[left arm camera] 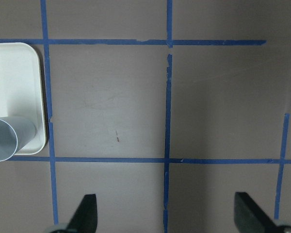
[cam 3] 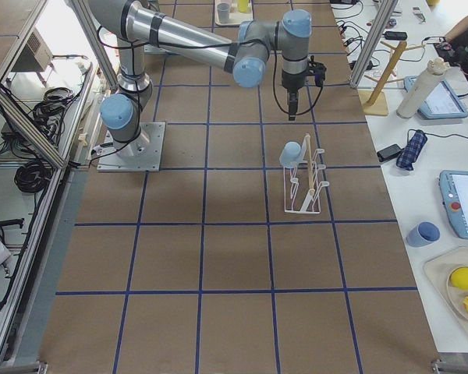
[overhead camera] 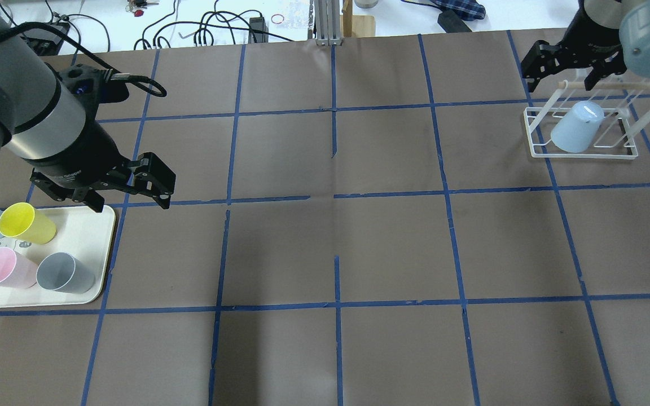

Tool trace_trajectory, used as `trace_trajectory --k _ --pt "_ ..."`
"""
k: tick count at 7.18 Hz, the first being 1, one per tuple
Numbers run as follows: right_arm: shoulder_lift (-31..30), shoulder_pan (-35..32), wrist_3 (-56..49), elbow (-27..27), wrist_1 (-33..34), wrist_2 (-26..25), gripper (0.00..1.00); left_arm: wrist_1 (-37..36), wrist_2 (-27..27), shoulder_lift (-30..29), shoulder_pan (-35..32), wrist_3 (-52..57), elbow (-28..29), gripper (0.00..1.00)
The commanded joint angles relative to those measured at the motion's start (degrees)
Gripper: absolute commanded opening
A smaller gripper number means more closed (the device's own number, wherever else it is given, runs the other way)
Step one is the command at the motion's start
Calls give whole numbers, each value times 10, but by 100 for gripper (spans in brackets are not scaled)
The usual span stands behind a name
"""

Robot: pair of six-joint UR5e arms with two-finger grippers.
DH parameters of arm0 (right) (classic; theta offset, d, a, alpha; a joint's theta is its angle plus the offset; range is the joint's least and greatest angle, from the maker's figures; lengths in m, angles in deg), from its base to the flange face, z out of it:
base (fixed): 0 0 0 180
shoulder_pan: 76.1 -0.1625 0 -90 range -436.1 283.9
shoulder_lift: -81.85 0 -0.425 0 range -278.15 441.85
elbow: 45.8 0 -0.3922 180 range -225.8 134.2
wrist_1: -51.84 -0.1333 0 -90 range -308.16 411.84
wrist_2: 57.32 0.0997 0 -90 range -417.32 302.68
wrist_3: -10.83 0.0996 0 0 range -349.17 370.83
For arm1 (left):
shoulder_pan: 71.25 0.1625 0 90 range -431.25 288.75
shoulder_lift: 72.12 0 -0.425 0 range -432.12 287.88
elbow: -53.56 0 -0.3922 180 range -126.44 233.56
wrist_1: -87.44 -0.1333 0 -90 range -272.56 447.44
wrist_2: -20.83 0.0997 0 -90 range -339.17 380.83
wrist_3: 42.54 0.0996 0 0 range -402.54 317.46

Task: Transfer IKEA cup to right arm and place on rack

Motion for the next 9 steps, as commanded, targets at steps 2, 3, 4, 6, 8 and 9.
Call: trace_trajectory --k 2,3,4,6,8,9 --pt "-37 -110 62 -37 -110 6 100 -1 0 -1 2 0 1 100" --pt "-50 -122 75 -36 -138 8 100 0 0 0 2 0 1 100" --pt "-61 -122 75 -37 -154 29 100 -1 0 -1 3 1 2 100" --pt "-77 -121 66 -28 -156 36 100 -4 -1 0 4 0 2 100" --pt "-77 -122 67 -27 -154 31 100 -4 0 0 5 0 2 100" --pt "-76 -122 68 -27 -149 33 100 -4 0 0 6 0 2 100"
